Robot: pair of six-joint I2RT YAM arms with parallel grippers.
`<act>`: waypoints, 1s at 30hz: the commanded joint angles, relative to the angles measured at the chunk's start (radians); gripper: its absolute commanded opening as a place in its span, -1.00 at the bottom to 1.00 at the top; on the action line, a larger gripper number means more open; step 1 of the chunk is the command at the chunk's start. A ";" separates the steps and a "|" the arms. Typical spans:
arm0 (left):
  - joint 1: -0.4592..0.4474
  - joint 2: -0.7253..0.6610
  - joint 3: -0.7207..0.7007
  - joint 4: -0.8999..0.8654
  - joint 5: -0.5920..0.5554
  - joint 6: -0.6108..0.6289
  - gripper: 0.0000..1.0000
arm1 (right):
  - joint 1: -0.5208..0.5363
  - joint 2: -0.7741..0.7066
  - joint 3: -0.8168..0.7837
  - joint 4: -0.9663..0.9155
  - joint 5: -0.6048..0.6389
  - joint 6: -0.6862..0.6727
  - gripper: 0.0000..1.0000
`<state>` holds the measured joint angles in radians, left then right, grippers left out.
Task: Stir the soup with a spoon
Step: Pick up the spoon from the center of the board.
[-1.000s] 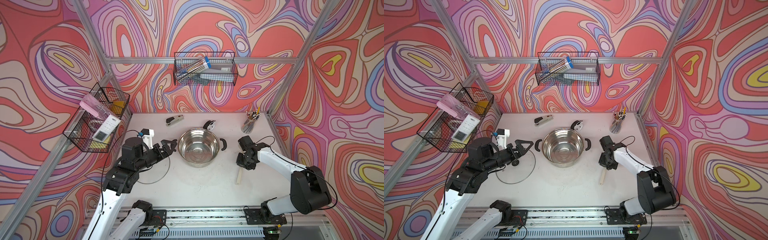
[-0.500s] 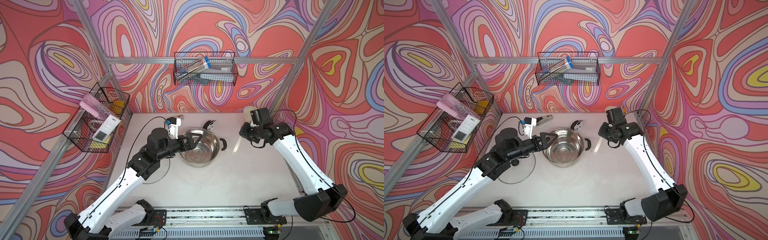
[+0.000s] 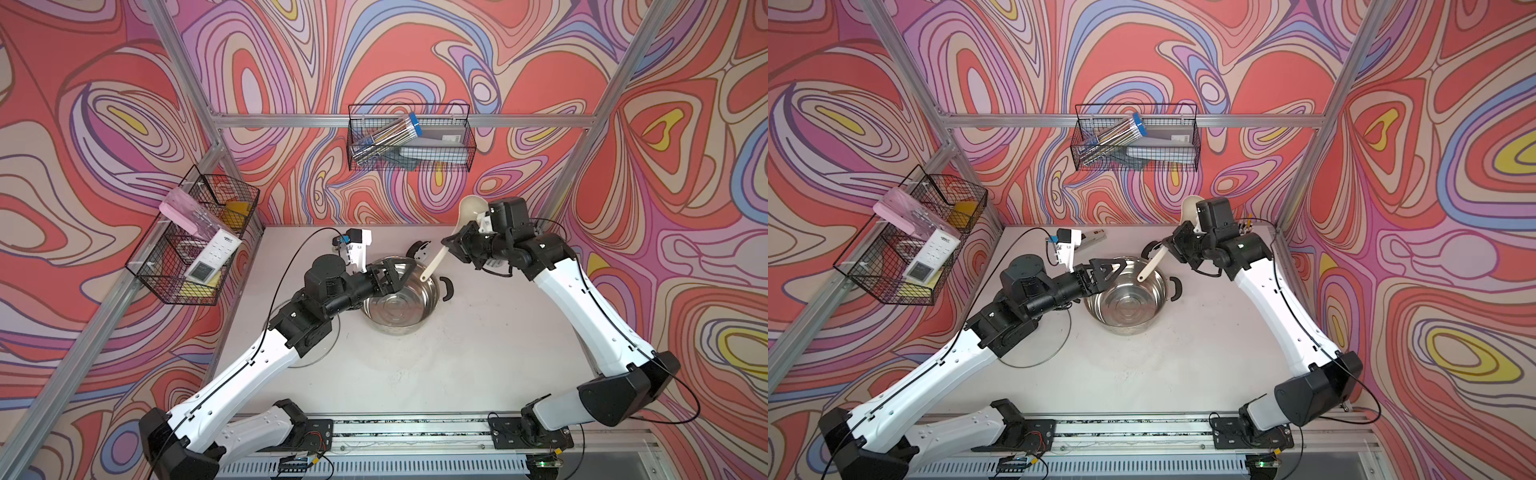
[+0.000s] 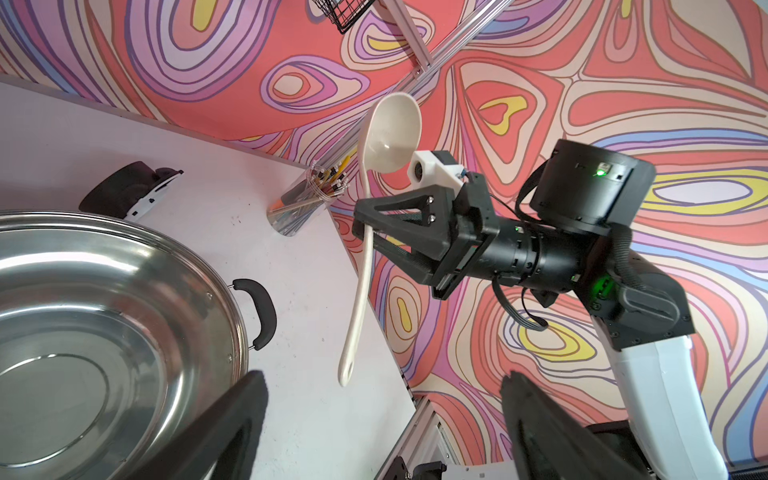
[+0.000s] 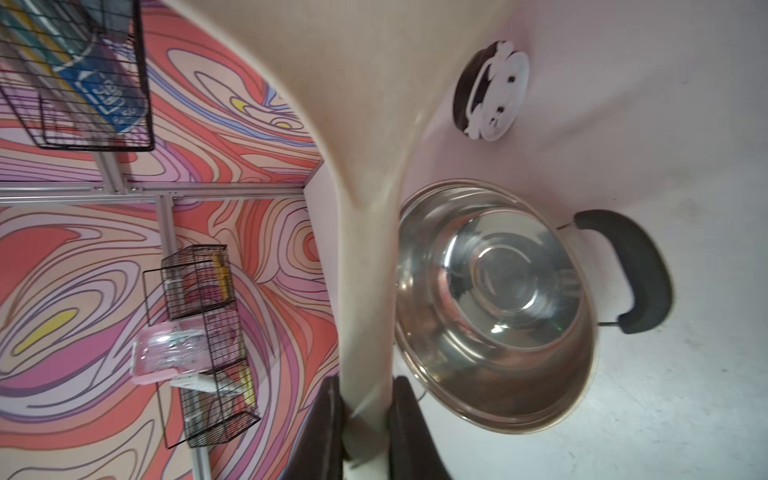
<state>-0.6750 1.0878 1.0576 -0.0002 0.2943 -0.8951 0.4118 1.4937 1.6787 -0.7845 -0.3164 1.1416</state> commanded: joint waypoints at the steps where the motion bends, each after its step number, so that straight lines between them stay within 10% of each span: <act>1: -0.006 0.016 -0.015 0.052 -0.019 -0.011 0.83 | 0.035 0.012 0.033 0.104 -0.040 0.085 -1.00; 30: -0.008 0.053 0.035 0.115 0.036 -0.051 -0.33 | 0.117 -0.006 -0.040 0.218 -0.026 0.163 -1.00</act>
<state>-0.6758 1.1439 1.0611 0.0788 0.3290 -0.9440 0.5198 1.5066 1.6539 -0.5907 -0.3523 1.3052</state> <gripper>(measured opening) 0.351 0.167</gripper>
